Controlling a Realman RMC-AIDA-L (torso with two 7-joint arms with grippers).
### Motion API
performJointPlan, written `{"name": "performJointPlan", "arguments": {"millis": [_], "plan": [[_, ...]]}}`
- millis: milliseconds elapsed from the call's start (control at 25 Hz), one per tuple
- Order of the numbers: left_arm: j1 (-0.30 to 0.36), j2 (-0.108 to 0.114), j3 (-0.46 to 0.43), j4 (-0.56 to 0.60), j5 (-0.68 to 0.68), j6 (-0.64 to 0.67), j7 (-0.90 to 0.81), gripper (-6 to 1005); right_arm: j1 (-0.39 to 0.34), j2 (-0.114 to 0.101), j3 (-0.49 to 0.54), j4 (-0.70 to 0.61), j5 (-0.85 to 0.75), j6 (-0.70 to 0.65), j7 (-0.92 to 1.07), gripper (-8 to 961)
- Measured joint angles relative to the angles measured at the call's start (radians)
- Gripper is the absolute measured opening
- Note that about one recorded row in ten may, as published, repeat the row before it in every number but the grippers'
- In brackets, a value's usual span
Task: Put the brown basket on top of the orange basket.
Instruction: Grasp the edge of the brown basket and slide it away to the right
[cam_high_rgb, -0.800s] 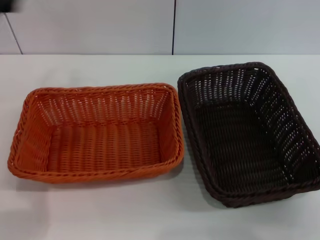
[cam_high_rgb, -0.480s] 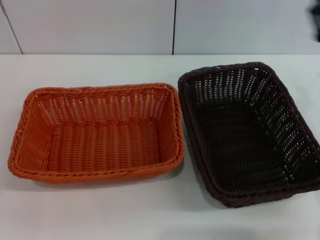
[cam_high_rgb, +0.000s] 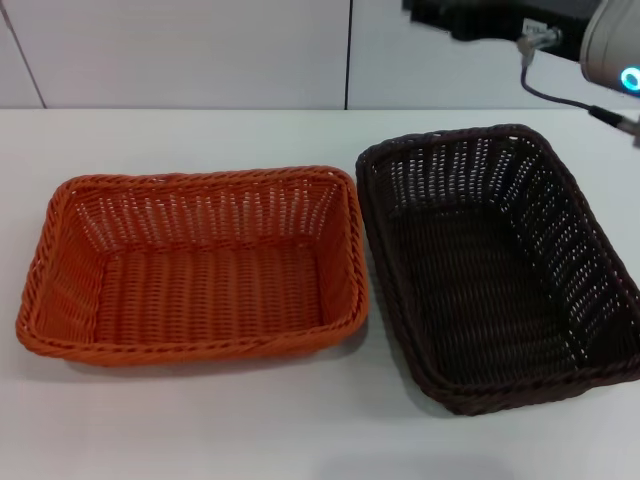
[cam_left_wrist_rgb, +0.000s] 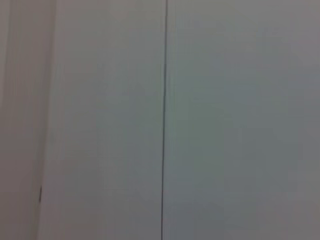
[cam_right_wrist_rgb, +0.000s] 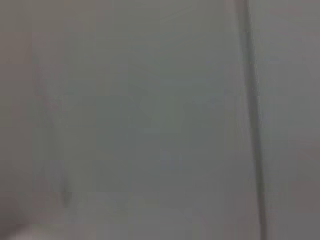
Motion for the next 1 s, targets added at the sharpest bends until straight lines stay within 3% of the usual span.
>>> {"name": "performJointPlan", "arguments": {"millis": [40,120,160,200,240,400,440,600,800,1000], "plan": [[-0.007,0.001,-0.004,0.012,0.0,0.0,-0.002,778,0.0,0.0,0.0,0.0,0.0,0.0,0.0,723],[-0.023,0.001,-0.012,0.035,0.0,0.0,-0.002,778,0.033,0.06,0.131,-0.048,0.002,-0.272,-0.103,722],[-0.031,0.001,-0.016,0.046,-0.001,0.0,-0.001,778,0.052,0.08,0.193,-0.07,0.003,-0.389,-0.143,722],[-0.031,0.001,-0.016,0.046,-0.001,0.0,-0.001,778,0.087,0.086,0.256,-0.1,0.01,-0.603,-0.178,722],[-0.048,0.0,-0.024,0.073,-0.002,-0.003,-0.001,778,0.087,0.086,0.256,-0.1,0.01,-0.603,-0.178,722],[-0.078,-0.001,-0.05,0.119,-0.007,-0.005,0.001,778,0.144,0.07,0.338,-0.128,0.016,-0.958,-0.224,722],[-0.099,-0.002,-0.064,0.15,-0.008,-0.009,0.002,778,0.144,0.07,0.338,-0.128,0.016,-0.958,-0.224,722],[-0.111,-0.002,-0.073,0.172,-0.01,-0.018,0.002,778,0.186,0.065,0.404,-0.125,0.012,-1.235,-0.295,723],[-0.114,-0.004,-0.079,0.177,-0.012,-0.021,0.005,778,0.194,0.059,0.423,-0.124,0.003,-1.366,-0.352,722],[-0.119,-0.005,-0.079,0.178,-0.015,-0.024,-0.009,778,0.217,0.061,0.424,-0.07,-0.096,-1.38,-0.413,723]]}}
